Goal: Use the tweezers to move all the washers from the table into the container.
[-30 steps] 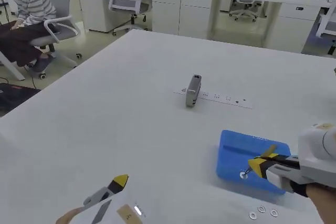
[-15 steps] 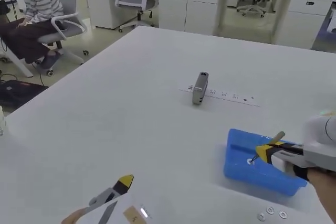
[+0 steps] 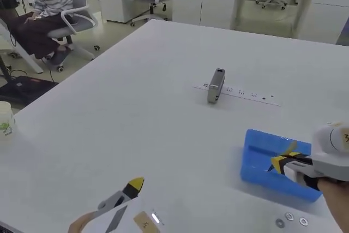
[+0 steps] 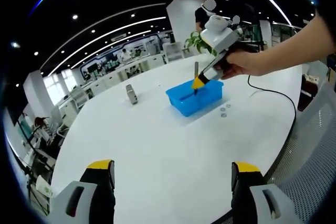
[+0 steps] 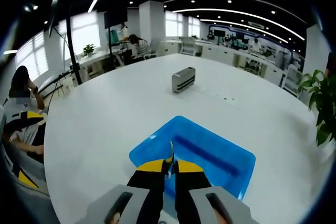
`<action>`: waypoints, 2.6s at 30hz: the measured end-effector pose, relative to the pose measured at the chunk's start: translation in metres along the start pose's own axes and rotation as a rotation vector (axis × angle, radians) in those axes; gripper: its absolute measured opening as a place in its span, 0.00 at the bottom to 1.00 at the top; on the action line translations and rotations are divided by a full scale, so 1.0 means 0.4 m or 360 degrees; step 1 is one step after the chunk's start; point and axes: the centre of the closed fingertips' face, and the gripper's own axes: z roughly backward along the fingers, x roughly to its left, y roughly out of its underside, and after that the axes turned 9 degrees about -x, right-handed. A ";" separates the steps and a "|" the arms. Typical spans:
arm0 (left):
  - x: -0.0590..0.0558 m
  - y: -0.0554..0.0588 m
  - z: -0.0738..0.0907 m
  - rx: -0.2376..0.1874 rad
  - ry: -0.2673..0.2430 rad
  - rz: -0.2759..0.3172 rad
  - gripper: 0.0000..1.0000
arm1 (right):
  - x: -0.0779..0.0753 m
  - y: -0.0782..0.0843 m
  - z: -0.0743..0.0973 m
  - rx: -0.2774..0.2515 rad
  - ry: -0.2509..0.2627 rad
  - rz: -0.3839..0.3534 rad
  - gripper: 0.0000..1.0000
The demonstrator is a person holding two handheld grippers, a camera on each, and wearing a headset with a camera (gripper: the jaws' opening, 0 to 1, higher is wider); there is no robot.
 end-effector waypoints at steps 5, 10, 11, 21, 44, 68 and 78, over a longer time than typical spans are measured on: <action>0.001 0.001 0.000 0.0003 -0.0002 0.0003 0.94 | -0.003 0.011 -0.007 0.0019 0.0000 0.0001 0.02; 0.002 0.002 -0.001 0.0004 -0.0005 0.0006 0.94 | -0.006 0.019 -0.012 0.0035 0.0004 0.0010 0.02; 0.002 0.002 -0.001 0.0004 -0.0005 0.0007 0.94 | -0.006 0.021 -0.013 0.0038 0.0003 0.0008 0.02; 0.004 0.002 0.000 0.0005 -0.0010 0.0005 0.94 | -0.007 0.037 -0.017 0.0055 0.0010 0.0022 0.02; 0.004 -0.002 0.001 -0.0008 -0.0010 0.0002 0.94 | 0.000 0.028 0.001 0.0028 0.0025 -0.0004 0.04; -0.006 -0.017 0.003 -0.0059 0.0017 -0.0008 0.96 | -0.009 -0.065 0.133 -0.0177 0.0090 -0.0033 0.04; -0.013 -0.026 0.005 -0.0088 0.0037 -0.0006 0.97 | 0.023 -0.017 0.176 -0.0167 0.0096 -0.0084 0.04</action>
